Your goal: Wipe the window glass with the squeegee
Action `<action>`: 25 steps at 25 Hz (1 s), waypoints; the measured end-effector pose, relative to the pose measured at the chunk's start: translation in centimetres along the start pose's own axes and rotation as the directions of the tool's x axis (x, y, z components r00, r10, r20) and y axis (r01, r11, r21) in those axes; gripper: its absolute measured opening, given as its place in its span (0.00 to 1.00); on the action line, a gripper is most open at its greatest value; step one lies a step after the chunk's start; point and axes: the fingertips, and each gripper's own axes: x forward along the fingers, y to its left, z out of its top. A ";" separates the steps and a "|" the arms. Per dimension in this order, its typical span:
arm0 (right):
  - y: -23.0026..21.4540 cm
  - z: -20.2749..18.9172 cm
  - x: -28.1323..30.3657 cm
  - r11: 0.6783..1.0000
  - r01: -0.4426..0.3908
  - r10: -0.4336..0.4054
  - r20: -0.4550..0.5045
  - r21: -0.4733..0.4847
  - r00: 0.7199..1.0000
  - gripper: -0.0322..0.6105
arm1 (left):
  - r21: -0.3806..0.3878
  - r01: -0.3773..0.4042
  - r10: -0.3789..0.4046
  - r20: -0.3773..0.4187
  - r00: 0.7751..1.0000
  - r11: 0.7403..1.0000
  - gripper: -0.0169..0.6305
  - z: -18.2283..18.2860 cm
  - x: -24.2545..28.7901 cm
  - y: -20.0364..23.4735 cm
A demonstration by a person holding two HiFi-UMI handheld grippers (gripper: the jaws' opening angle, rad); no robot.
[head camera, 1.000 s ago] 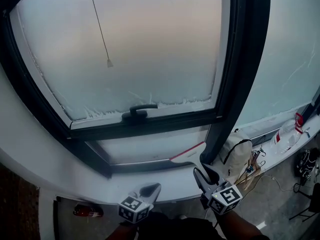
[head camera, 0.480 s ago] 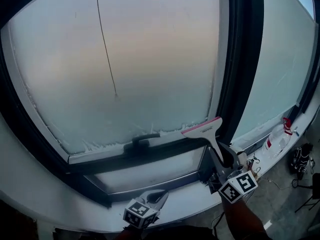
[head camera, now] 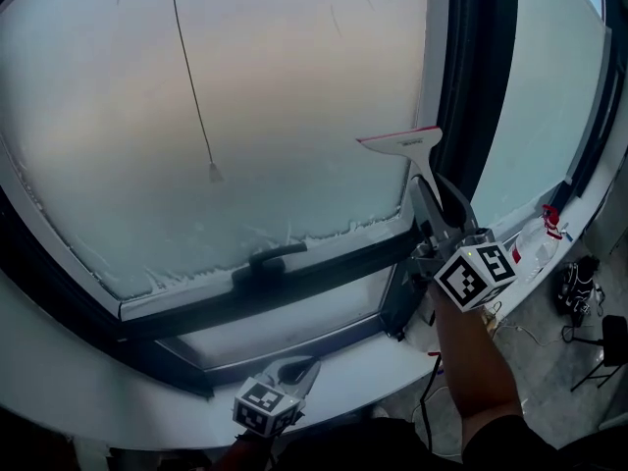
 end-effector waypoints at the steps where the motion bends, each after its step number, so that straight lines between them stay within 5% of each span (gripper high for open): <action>1: -0.4 0.3 1.0 1.000 0.003 -0.003 0.008 -0.013 1.000 0.25 | -0.005 -0.010 0.010 0.002 1.000 1.000 0.03 0.1 0.0 0.2; 14: -4.7 1.2 7.0 0.992 -0.067 0.064 0.036 0.106 0.997 0.25 | -0.059 -0.120 0.120 0.002 0.993 0.991 0.03 -0.3 2.1 -0.4; 25: -4.7 -0.9 7.2 0.999 -0.035 0.035 0.009 0.036 0.999 0.25 | -0.090 -0.151 0.149 -0.023 0.989 0.985 0.03 0.5 4.1 -1.1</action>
